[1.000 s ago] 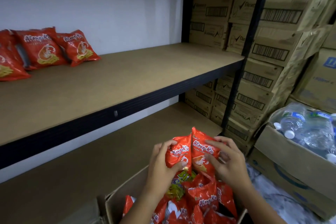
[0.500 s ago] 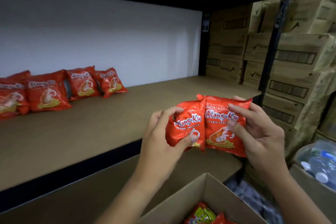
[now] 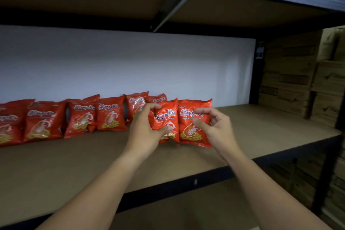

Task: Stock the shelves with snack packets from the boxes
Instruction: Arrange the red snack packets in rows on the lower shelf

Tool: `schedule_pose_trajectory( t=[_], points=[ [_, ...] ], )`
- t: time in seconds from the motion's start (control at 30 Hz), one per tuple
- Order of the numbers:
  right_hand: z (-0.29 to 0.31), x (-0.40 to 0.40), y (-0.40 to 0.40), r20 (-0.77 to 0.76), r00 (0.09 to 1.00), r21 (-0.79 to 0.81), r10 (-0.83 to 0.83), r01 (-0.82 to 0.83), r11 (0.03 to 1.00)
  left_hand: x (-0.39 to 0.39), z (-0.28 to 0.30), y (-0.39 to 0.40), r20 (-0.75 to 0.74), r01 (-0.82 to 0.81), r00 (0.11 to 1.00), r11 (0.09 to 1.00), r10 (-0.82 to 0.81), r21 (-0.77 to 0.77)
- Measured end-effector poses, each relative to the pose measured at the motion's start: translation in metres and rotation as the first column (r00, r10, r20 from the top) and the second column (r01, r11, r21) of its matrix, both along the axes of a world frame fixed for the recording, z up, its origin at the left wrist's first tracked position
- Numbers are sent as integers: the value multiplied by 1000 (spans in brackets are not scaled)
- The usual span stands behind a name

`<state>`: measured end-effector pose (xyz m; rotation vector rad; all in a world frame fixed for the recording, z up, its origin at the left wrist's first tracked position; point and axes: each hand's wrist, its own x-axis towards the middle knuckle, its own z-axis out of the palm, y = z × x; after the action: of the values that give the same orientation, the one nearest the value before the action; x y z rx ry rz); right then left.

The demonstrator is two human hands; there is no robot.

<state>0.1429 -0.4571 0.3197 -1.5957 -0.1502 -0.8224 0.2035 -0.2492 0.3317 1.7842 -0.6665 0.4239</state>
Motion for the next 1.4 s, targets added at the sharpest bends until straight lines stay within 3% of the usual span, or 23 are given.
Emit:
schedule_pose_trajectory(
  t=[0.13,0.27,0.4,0.6,0.87,1.17,1.27,1.4],
  points=[
    [-1,54,8,-152,988,-140,-5,-16,990,53,-2,4,-30,-114,993,993,115,23],
    [-1,97,12,-197,979,-180,-46,10,984,92,-9,10,-86,-224,970,974,227,41],
    [-10,135,15,-254,967,-202,-15,-38,979,113,-18,9,7,-315,949,943,316,111],
    [-21,175,24,-152,976,-413,-154,79,907,138,-26,2,278,-552,834,730,476,404],
    [-22,210,21,-76,975,-538,-208,136,832,176,-27,-5,346,-589,799,528,491,612],
    [-26,219,16,-168,978,-504,-128,26,863,190,-23,-3,214,-455,871,565,442,688],
    [-26,218,16,-167,978,-489,-128,30,872,187,-22,-1,176,-427,889,627,422,652],
    [-25,218,17,-181,970,-486,-160,53,872,179,-24,3,133,-381,921,774,366,507]
  ],
)
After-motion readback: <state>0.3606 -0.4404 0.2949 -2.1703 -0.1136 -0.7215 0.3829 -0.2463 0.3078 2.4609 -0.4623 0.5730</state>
